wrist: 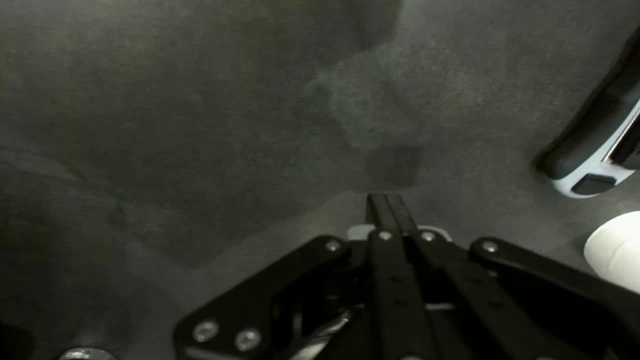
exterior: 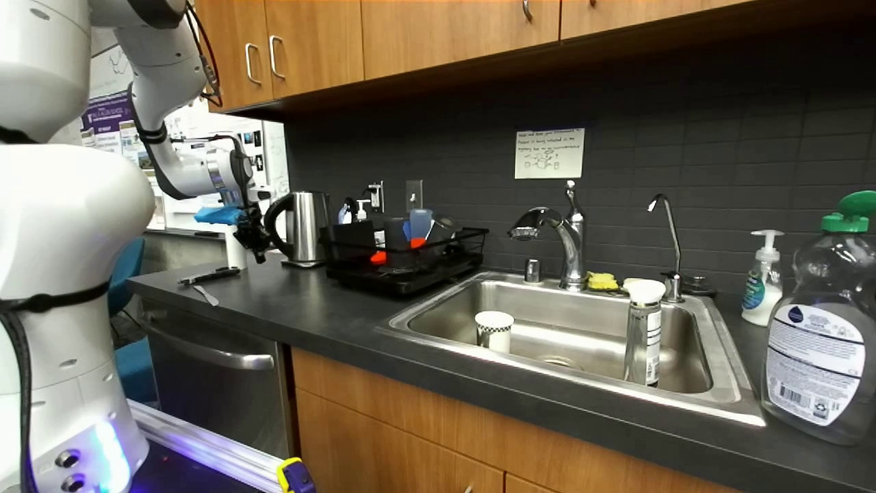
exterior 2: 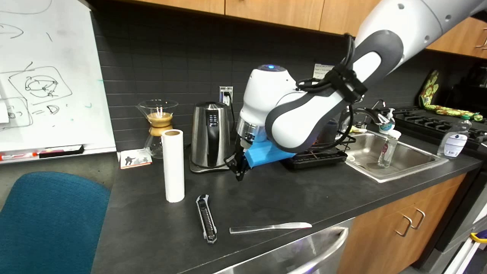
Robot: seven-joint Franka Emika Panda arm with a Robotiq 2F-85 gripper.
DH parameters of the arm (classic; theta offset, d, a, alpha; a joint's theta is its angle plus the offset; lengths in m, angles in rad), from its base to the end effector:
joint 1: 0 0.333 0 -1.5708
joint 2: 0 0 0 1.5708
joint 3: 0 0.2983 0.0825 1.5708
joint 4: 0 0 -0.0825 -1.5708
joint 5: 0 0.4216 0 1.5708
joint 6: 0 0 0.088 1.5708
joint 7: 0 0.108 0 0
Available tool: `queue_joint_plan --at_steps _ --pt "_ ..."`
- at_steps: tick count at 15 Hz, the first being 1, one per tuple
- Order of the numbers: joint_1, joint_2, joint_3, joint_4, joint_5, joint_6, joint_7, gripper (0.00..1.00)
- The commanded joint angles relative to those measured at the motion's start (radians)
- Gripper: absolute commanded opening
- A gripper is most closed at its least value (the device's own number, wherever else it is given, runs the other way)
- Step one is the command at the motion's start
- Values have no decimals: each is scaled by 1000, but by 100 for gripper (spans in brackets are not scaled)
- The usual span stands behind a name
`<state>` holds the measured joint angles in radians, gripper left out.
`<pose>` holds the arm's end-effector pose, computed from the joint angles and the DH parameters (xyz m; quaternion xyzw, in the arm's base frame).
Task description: Push the kettle backward
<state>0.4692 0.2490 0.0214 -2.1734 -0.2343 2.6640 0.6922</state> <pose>0.5296 0.2904 0.2547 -0.9908 0.0038 -0.1349 0.0143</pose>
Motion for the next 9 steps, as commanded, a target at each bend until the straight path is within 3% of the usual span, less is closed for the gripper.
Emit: queue_joint_plan --at_steps 1,9 --pt "-39 -87 67 -85 17 -18 -22 0" --pt "-100 -199 169 -206 105 -61 -139 0"
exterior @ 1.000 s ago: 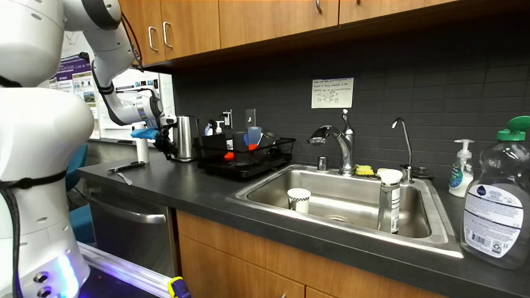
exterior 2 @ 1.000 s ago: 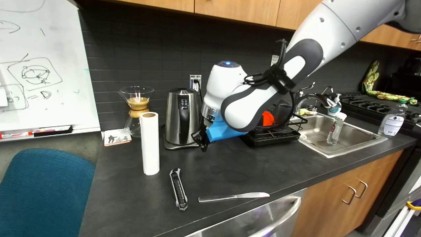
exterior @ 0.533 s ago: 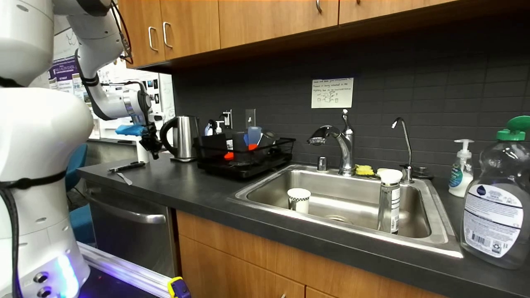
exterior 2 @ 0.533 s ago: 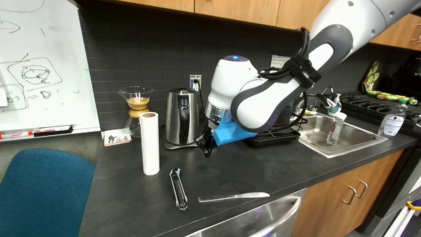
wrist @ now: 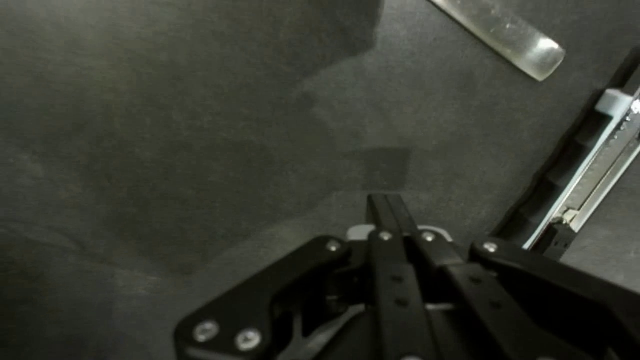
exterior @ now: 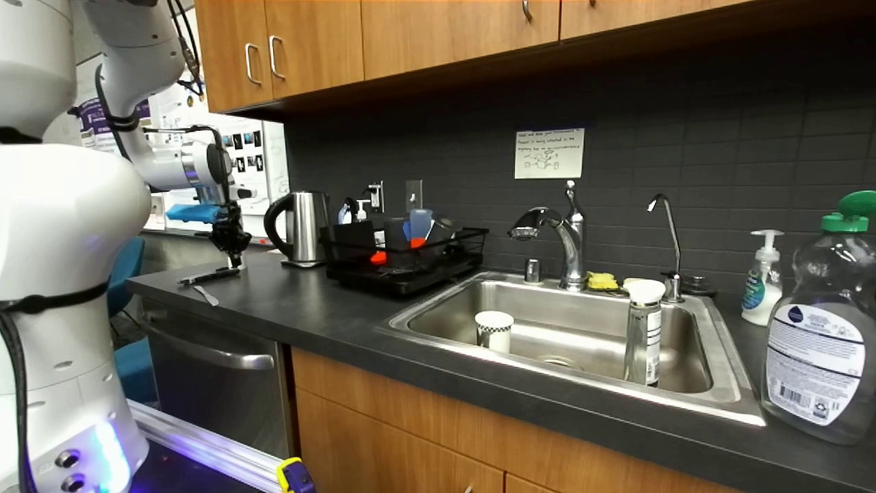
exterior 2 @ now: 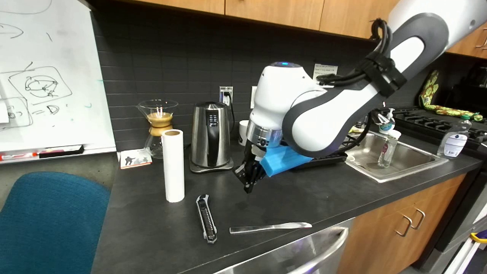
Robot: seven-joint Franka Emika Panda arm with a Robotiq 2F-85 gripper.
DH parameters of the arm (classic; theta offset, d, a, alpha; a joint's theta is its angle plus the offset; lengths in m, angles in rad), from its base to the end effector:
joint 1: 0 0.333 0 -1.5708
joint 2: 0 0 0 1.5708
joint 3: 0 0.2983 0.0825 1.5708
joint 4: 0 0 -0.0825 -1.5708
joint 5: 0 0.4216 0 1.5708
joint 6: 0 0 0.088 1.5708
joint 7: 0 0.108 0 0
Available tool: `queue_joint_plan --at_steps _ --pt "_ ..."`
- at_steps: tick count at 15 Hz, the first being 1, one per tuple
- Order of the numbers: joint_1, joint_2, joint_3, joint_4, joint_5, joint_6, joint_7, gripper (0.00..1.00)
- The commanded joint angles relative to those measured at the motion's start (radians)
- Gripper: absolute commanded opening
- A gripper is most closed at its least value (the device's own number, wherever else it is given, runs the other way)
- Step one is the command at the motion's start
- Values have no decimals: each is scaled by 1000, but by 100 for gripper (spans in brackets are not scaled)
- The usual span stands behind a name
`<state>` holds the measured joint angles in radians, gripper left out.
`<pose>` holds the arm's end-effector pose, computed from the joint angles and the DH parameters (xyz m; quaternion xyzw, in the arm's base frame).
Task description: Push the kettle backward
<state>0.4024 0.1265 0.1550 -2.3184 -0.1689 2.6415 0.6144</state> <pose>0.4730 0.3008 0.2601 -0.9935 -0.0398 -0.1036 0.0232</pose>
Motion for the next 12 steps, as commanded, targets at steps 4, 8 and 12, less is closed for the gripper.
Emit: queue_joint_plan --at_steps 4,8,12 --pt "-56 -138 60 -108 60 -80 -102 0" --pt "-71 -209 83 -161 69 -117 -111 0" --pt "-84 -280 105 -219 71 -141 -99 0"
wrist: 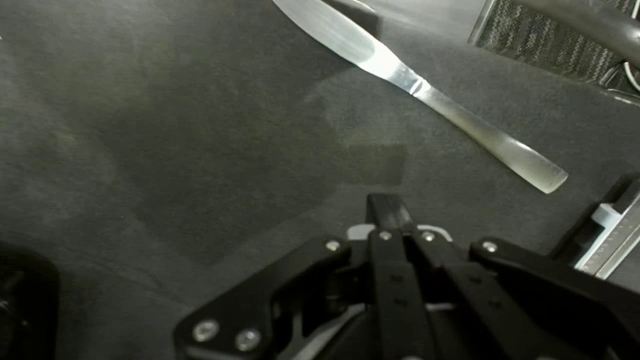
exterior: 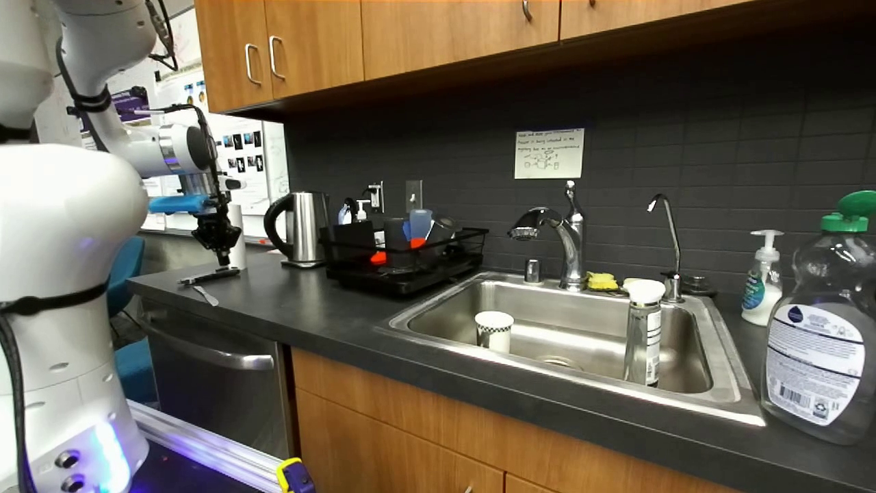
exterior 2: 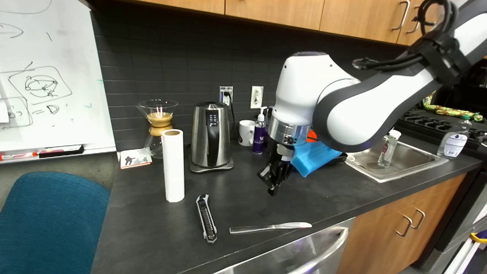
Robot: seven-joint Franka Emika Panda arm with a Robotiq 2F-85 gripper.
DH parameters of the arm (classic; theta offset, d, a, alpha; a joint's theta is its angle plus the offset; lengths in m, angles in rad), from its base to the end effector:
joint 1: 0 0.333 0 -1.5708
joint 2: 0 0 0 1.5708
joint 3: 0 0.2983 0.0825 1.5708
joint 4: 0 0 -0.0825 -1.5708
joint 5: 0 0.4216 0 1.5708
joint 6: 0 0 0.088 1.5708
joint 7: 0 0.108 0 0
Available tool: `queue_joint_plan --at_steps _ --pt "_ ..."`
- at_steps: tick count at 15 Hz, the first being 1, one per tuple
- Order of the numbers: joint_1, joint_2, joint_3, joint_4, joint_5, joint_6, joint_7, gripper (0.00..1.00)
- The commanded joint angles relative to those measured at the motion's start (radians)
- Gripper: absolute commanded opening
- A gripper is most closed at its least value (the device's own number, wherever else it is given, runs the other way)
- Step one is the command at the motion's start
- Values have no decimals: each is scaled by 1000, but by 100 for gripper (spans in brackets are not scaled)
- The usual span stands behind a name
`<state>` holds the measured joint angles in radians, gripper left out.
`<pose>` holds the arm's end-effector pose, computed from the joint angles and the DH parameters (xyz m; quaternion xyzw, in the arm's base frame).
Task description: Push the kettle backward
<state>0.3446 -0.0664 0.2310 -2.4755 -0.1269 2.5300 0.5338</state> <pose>0.4244 0.2756 0.2803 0.9946 0.0707 0.0749 0.0089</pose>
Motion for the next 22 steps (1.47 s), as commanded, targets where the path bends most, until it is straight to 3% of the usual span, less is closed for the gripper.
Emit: queue_joint_plan --at_steps 1,13,19,22 --pt "-30 -106 33 -78 31 -33 -18 18" --pt "-45 -377 38 -269 145 -122 -103 96" --pt "-38 -515 12 -339 214 -178 -201 100" --pt "-38 -549 -7 -302 223 -237 -254 100"
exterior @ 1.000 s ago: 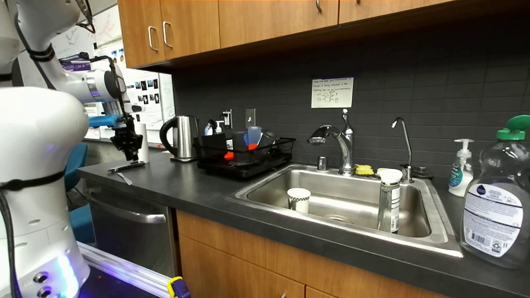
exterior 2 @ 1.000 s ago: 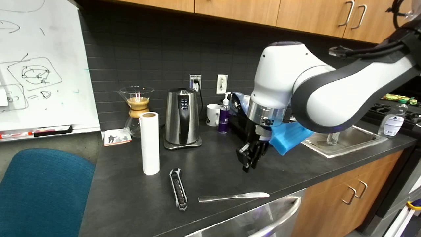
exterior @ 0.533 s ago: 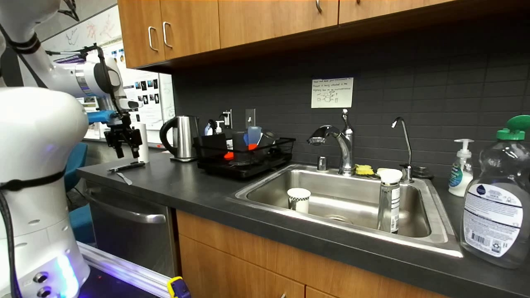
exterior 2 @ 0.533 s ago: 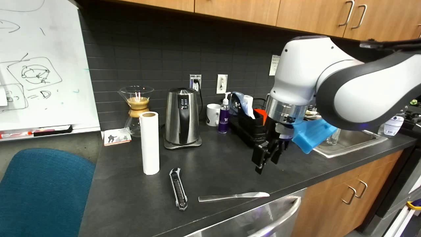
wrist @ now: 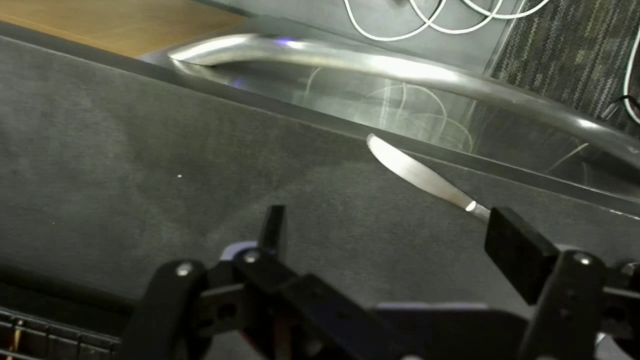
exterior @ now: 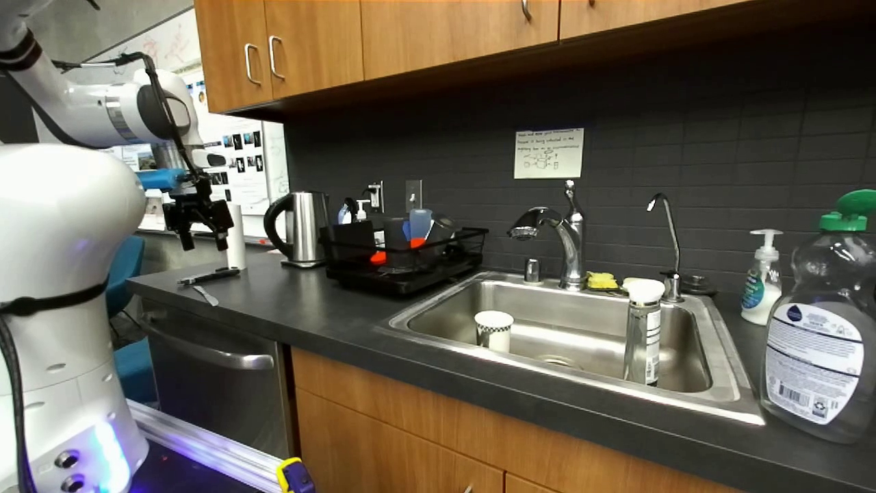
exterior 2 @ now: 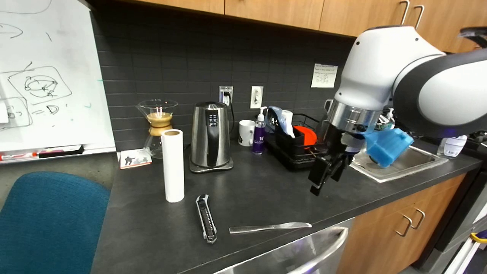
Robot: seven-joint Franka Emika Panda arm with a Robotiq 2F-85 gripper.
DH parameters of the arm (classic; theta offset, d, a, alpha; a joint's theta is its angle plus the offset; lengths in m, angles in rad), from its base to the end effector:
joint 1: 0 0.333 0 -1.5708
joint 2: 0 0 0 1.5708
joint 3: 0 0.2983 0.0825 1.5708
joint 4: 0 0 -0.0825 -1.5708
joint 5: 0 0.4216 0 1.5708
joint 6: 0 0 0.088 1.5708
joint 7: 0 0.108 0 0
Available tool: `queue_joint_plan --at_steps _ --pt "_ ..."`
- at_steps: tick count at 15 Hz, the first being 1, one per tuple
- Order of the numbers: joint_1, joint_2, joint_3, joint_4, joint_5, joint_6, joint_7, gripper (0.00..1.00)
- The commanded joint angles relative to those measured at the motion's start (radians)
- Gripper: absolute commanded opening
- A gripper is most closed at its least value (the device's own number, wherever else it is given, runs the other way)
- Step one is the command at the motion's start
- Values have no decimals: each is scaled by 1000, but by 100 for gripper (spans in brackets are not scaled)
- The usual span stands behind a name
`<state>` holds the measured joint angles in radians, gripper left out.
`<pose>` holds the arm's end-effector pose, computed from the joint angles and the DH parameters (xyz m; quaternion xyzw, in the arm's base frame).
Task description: Push the kettle backward
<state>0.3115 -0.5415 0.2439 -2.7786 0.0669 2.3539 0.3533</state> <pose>0.3458 0.1999 0.3330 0.9958 0.0649 0.0639 0.0114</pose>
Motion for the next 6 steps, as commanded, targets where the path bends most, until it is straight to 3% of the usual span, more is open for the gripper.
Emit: queue_joint_plan --at_steps 1,6 --pt "-4 -92 -27 5 31 -81 -95 100" --pt "-14 -167 -44 3 43 -190 -139 100"
